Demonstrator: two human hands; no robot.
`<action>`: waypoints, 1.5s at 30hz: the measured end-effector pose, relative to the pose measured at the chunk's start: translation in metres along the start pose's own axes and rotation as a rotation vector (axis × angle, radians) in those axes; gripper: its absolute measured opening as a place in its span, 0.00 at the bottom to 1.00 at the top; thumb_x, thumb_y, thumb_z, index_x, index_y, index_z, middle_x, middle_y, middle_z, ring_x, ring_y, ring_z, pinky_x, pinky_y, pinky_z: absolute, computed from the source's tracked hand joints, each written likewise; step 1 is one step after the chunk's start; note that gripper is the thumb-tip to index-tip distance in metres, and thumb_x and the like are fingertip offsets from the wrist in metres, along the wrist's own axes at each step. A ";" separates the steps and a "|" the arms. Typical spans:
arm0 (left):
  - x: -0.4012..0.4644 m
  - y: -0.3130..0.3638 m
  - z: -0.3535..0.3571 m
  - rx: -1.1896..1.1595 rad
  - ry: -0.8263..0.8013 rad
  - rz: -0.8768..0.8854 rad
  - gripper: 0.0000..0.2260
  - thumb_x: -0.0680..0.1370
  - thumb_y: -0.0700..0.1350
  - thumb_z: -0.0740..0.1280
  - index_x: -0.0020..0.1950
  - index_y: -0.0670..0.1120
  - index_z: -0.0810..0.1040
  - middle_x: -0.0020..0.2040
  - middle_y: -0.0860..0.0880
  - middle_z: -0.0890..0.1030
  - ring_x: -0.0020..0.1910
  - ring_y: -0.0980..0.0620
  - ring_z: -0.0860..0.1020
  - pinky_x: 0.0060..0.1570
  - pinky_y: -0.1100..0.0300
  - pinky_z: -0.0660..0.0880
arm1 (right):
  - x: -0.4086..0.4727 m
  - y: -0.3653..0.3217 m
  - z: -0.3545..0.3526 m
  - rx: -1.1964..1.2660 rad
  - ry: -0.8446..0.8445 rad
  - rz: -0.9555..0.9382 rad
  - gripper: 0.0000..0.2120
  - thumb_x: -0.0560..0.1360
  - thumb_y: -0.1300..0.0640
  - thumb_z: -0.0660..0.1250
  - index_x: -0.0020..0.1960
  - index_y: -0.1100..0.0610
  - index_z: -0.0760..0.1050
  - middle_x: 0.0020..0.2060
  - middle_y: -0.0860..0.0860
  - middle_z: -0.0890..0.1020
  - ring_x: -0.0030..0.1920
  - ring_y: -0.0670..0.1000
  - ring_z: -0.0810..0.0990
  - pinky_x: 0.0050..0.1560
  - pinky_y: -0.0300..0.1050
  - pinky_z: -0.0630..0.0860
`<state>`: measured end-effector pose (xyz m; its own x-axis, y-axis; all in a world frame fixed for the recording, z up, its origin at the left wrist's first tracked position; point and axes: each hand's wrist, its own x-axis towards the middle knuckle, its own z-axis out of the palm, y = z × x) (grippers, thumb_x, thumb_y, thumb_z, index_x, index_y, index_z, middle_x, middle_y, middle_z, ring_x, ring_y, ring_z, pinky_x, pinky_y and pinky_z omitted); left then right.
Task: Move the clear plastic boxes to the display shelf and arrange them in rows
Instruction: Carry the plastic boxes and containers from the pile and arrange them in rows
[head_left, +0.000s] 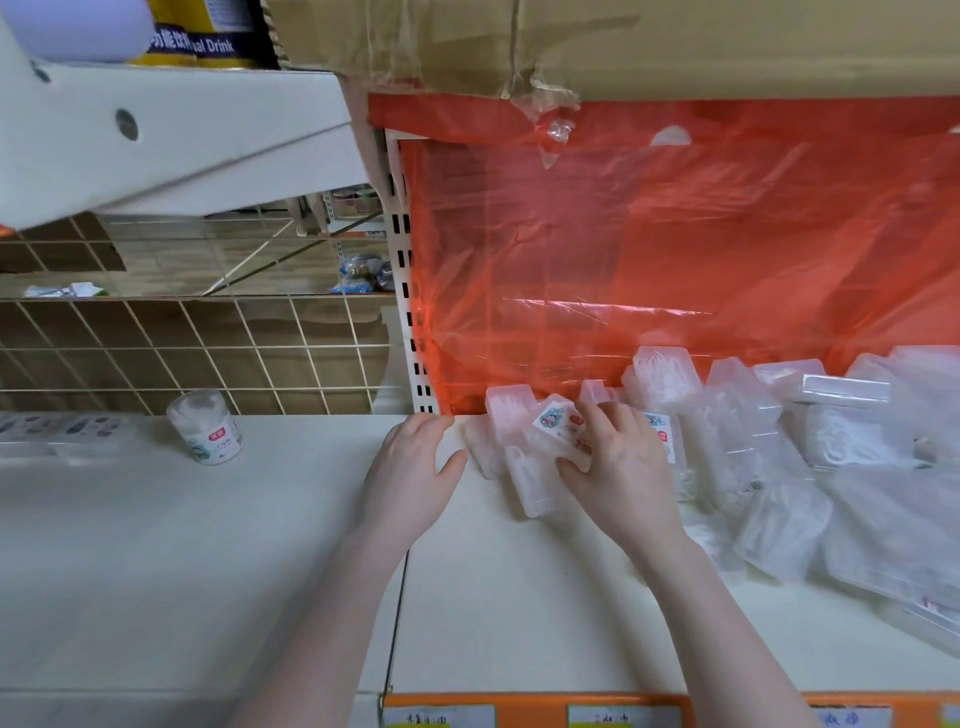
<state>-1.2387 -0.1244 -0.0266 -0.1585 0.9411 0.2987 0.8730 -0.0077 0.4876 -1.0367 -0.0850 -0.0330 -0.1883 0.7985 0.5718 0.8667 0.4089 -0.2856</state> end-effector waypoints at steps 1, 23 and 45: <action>0.000 0.001 0.001 -0.007 -0.010 0.024 0.18 0.78 0.48 0.64 0.69 0.48 0.71 0.67 0.52 0.71 0.67 0.52 0.67 0.61 0.63 0.63 | -0.001 0.000 -0.003 0.008 0.014 0.015 0.31 0.59 0.61 0.76 0.61 0.63 0.75 0.47 0.60 0.79 0.48 0.64 0.77 0.47 0.54 0.75; 0.013 0.036 0.024 0.044 -0.362 0.480 0.27 0.74 0.54 0.69 0.71 0.54 0.68 0.72 0.56 0.66 0.71 0.57 0.61 0.63 0.68 0.55 | -0.044 0.029 -0.054 -0.103 0.111 0.208 0.28 0.59 0.63 0.76 0.59 0.63 0.75 0.48 0.59 0.78 0.46 0.63 0.76 0.44 0.52 0.76; 0.017 0.067 0.023 0.244 -0.422 0.377 0.31 0.72 0.58 0.69 0.72 0.51 0.64 0.66 0.52 0.68 0.66 0.52 0.64 0.62 0.57 0.65 | -0.055 0.038 -0.067 -0.159 -0.088 0.255 0.35 0.62 0.60 0.74 0.68 0.62 0.69 0.49 0.58 0.80 0.50 0.62 0.75 0.51 0.53 0.73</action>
<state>-1.1720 -0.1008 -0.0075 0.3342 0.9417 0.0395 0.9217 -0.3353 0.1948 -0.9624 -0.1425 -0.0236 0.0114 0.9045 0.4264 0.9511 0.1219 -0.2839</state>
